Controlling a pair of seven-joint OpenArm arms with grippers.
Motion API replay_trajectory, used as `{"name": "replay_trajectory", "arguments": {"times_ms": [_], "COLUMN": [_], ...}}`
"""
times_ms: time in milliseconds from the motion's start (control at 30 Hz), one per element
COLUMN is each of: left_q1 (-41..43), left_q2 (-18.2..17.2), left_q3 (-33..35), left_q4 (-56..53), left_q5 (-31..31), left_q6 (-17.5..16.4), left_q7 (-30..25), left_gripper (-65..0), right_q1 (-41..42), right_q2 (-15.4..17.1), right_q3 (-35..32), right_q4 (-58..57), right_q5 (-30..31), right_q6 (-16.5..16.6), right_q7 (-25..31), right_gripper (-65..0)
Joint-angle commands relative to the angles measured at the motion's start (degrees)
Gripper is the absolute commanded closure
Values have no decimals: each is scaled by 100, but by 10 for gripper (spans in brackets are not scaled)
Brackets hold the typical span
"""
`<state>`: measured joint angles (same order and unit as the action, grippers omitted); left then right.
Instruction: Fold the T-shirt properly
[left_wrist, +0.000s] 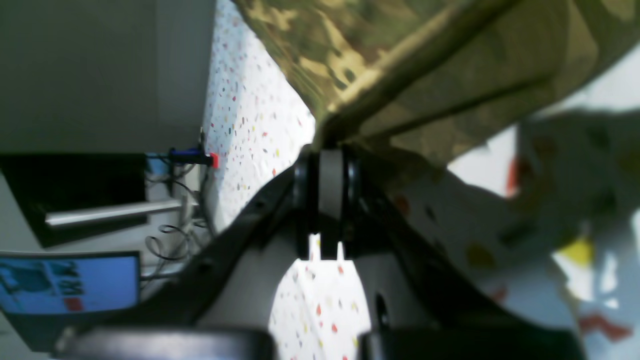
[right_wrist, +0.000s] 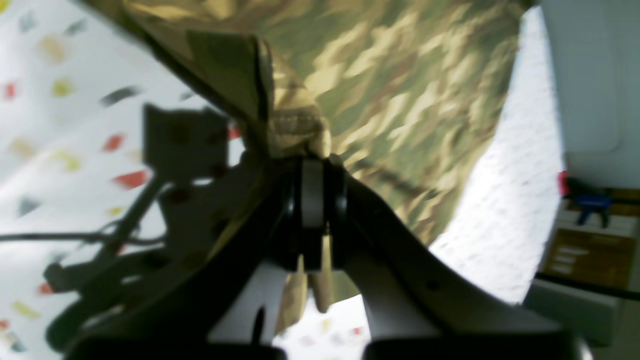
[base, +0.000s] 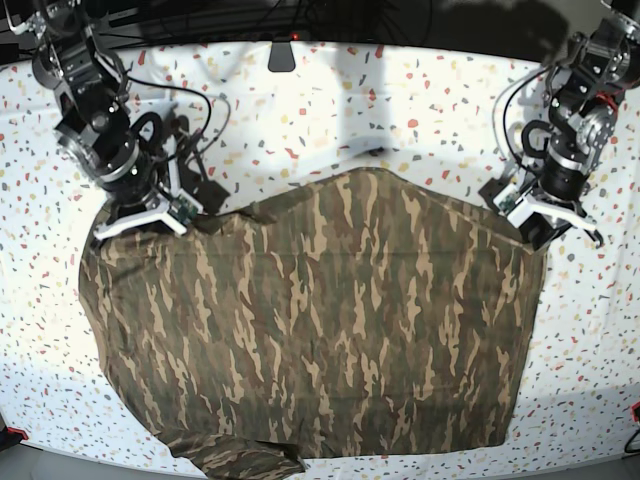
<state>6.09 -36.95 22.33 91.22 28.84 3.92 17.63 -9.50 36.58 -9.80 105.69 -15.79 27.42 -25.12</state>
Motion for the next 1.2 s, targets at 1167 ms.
{"name": "replay_trajectory", "arguments": {"times_ms": [1167], "left_q1": [-1322], "left_q2": [551], "left_q3": [-52], "left_q4": [-1029], "left_q5": [-389], "left_q6": [105], "left_q7": [-46], "left_gripper": [0], "right_q1": [4321], "right_q2": [-391], "right_q3": [-2549], "right_q4": [-3359], "right_q5": [46], "right_q6": [581], "right_q7": [564], "right_gripper": [0]}}
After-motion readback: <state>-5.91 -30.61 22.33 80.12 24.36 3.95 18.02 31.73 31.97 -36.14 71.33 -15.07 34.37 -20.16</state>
